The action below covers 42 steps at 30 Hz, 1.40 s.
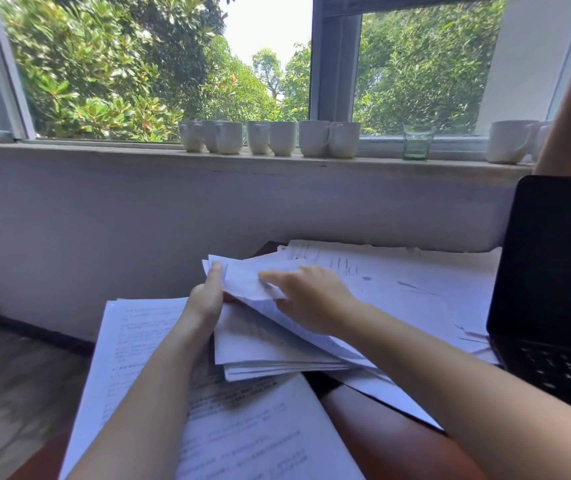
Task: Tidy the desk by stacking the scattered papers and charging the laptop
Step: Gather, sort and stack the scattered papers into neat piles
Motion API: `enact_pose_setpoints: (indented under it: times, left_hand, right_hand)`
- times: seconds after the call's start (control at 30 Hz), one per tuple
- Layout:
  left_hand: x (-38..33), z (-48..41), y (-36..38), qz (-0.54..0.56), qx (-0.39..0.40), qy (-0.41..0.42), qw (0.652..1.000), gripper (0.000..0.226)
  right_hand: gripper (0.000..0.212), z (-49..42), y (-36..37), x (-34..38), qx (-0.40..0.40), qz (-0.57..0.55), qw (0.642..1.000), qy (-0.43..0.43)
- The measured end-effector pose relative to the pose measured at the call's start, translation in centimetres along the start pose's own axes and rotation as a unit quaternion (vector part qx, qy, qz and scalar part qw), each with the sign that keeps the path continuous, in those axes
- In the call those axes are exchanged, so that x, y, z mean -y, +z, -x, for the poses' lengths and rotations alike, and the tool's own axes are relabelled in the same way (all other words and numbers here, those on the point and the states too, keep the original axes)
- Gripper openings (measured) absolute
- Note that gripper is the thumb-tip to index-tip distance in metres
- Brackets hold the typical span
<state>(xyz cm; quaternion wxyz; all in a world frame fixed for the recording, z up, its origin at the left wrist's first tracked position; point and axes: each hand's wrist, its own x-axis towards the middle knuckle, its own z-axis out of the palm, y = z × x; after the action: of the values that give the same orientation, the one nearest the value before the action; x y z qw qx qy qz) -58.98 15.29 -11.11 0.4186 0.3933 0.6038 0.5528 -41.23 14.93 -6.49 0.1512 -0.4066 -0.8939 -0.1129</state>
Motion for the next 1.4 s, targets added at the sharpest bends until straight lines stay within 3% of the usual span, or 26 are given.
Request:
enact_pose_setpoints:
  times: [0.13, 0.2, 0.27, 0.37, 0.47, 0.63, 0.73, 0.87, 1.0, 1.03, 1.13, 1.2, 1.27, 1.4]
  left_hand:
    - [-1.0, 1.2, 0.0, -0.017, 0.02, -0.017, 1.0, 0.085]
    - [-1.3, 1.8, -0.2, -0.057, 0.053, -0.018, 0.997, 0.057]
    - [-1.5, 2.5, -0.4, -0.105, 0.093, -0.013, 0.99, 0.025]
    - [-1.4, 2.6, -0.7, -0.143, 0.119, -0.007, 0.983, 0.029]
    - [-1.4, 2.4, -0.6, -0.159, 0.113, 0.003, 0.981, 0.013]
    - [-2.2, 2.9, -0.3, -0.22, 0.098, -0.008, 0.971, 0.007]
    - [-2.6, 3.3, -0.1, -0.313, 0.095, -0.01, 0.945, 0.026]
    - [-2.3, 3.4, -0.1, -0.368, 0.126, 0.009, 0.921, 0.03]
    - [-2.1, 3.1, -0.4, -0.356, 0.158, 0.009, 0.921, 0.018]
    - [-2.1, 3.1, -0.7, -0.341, 0.171, 0.011, 0.924, 0.028]
    - [-1.9, 3.0, -1.3, -0.306, 0.199, 0.02, 0.931, 0.054]
    - [-2.0, 3.1, -1.1, -0.309, 0.196, 0.024, 0.93, 0.054]
    - [-1.9, 3.0, -0.8, -0.308, 0.183, 0.016, 0.933, 0.05]
    - [-1.6, 2.7, 0.0, -0.31, 0.133, 0.02, 0.941, 0.041]
  right_hand:
    - [0.031, 0.8, 1.2, 0.0, 0.019, -0.017, 1.0, 0.001]
    - [0.029, 1.1, 1.7, -0.1, 0.042, -0.008, 0.999, -0.014]
    - [0.035, 1.3, 2.0, -0.5, 0.116, -0.039, 0.992, -0.019]
    - [0.045, 1.5, 2.1, -1.7, 0.202, -0.214, 0.956, 0.014]
    - [0.041, 0.9, 2.4, -3.4, 0.166, -0.251, 0.952, 0.052]
    - [0.044, -1.0, 3.2, -6.9, 0.147, -0.143, 0.971, 0.124]
    - [0.05, -2.0, 3.3, -8.1, 0.166, -0.119, 0.966, 0.16]
    - [0.062, -3.6, 4.4, -9.1, 0.201, -0.104, 0.957, 0.185]
    - [0.071, -5.1, 5.5, -9.6, 0.226, -0.155, 0.937, 0.215]
    - [0.071, -5.4, 5.6, -9.6, 0.225, -0.187, 0.93, 0.224]
    - [0.055, -5.7, 5.4, -10.6, 0.189, -0.211, 0.929, 0.239]
    - [0.016, -5.5, 4.6, -11.9, 0.16, -0.194, 0.943, 0.216]
    - [0.031, -5.1, 3.4, -13.0, 0.139, -0.198, 0.949, 0.204]
    - [0.02, -4.1, 1.2, -15.1, 0.039, -0.179, 0.956, 0.231]
